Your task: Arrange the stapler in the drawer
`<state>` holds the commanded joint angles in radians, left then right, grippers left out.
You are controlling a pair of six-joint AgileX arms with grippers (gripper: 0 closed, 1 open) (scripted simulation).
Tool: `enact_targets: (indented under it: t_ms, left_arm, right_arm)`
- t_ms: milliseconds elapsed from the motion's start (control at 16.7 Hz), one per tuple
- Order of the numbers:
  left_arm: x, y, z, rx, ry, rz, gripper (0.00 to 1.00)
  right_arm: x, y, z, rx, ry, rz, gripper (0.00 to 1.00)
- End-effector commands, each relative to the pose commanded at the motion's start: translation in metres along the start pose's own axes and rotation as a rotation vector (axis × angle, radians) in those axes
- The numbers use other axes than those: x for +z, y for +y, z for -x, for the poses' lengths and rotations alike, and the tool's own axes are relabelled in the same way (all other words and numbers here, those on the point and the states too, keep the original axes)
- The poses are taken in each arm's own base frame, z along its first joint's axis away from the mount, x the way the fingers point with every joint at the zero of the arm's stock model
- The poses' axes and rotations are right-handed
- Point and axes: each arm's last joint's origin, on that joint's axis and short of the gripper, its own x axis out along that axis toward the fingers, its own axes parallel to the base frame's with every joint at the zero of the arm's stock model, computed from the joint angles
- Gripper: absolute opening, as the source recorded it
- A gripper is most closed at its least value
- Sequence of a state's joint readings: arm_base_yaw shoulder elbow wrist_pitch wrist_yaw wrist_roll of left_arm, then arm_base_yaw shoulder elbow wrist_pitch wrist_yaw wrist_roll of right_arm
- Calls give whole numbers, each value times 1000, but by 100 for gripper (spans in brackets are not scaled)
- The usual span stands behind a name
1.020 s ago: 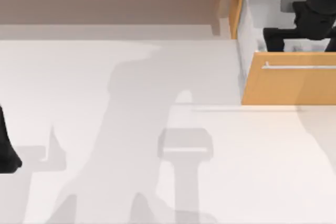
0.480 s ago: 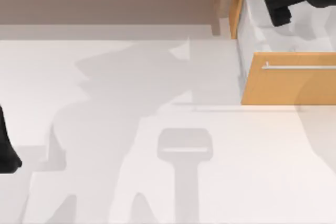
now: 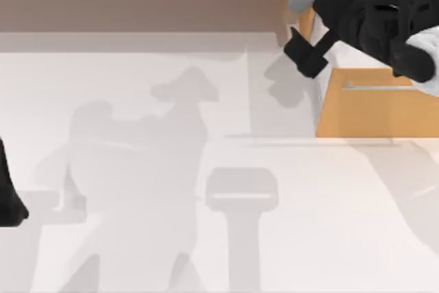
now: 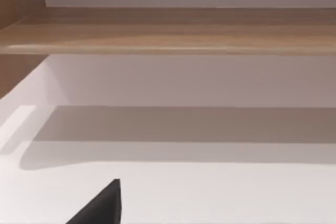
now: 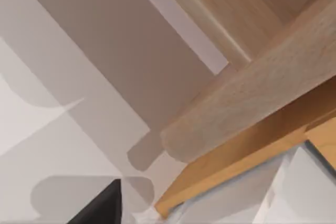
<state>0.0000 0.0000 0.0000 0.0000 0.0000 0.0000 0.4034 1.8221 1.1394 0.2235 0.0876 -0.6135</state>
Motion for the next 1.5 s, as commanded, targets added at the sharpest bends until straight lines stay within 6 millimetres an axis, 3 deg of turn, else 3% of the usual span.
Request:
enact_targets:
  t_ms: [300,540,780,1020,1500]
  left_arm:
    - [0,0,0,0,0,0,100]
    - [0,0,0,0,0,0,100]
    - [0,0,0,0,0,0,100]
    - [0,0,0,0,0,0,100]
    - [0,0,0,0,0,0,100]
  right_arm:
    - [-41,72,29,-116,-204,346,100]
    - [-88,99,61,-260,-223,573,100]
    - [-131,95,86,-428,-95,727,100]
    - [-158,82,99,-547,66,797,100]
    - [-162,79,99,-560,94,806,100]
